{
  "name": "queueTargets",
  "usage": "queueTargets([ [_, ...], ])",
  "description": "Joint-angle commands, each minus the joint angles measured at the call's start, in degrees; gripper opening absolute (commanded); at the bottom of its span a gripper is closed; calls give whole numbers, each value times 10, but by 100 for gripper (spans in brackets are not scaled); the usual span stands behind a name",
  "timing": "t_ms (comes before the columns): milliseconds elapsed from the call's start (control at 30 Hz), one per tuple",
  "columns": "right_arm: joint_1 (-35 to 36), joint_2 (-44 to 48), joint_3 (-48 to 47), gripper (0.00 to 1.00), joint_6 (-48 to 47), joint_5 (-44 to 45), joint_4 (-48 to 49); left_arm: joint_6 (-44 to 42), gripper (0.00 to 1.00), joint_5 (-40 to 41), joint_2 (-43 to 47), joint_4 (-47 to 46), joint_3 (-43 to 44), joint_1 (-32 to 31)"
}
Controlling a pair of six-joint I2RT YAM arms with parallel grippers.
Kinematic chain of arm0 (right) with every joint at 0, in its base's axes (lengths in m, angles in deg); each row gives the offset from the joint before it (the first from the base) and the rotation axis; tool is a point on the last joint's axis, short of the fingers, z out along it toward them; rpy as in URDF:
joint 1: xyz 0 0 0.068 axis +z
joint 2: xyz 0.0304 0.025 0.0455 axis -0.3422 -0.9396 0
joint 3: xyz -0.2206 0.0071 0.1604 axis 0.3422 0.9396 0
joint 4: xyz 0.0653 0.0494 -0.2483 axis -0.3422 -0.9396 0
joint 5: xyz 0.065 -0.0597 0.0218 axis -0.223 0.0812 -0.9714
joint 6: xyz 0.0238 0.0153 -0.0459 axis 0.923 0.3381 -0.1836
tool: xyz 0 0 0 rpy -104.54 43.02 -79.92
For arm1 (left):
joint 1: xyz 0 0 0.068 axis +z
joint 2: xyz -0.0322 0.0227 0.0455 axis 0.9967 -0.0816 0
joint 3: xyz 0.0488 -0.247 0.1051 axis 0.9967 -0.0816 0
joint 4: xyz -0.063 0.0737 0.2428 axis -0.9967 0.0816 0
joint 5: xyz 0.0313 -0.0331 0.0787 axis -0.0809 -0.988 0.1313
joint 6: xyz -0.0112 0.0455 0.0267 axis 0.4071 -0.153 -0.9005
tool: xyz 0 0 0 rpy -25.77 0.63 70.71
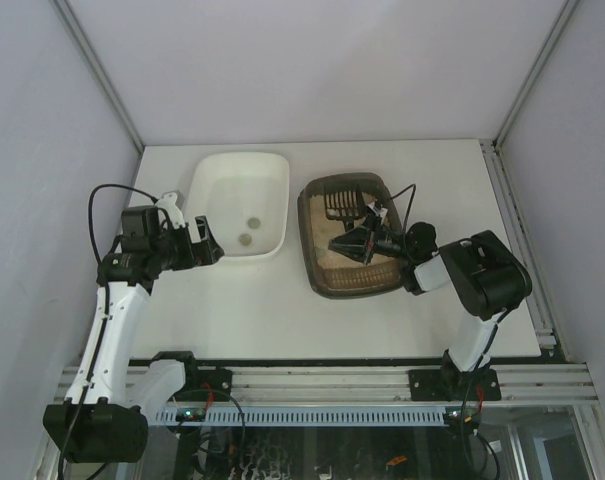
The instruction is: Clean the litter box
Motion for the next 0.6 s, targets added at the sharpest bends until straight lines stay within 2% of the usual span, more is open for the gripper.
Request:
queueTargets([
  [0, -2, 18, 19, 0, 3, -4, 34, -4, 100, -13, 6, -16, -12, 5],
  [100, 3, 20, 22, 0, 3, -18, 34, -4, 100, -14, 3, -14, -12, 4],
  [267, -42, 44, 48, 0, -2, -10, 32, -2, 100, -15, 1, -13, -13, 5],
  [400, -24, 33, 46, 0, -6, -38, 31, -1, 100, -17, -1, -13, -14, 5],
  [500, -77, 46, 92, 0, -29, -21, 29, -1, 100, -17, -2, -12, -14, 5],
  [567, -87, 46, 97, 0, -58, -32, -9, 0, 100, -18, -1, -12, -14, 5],
])
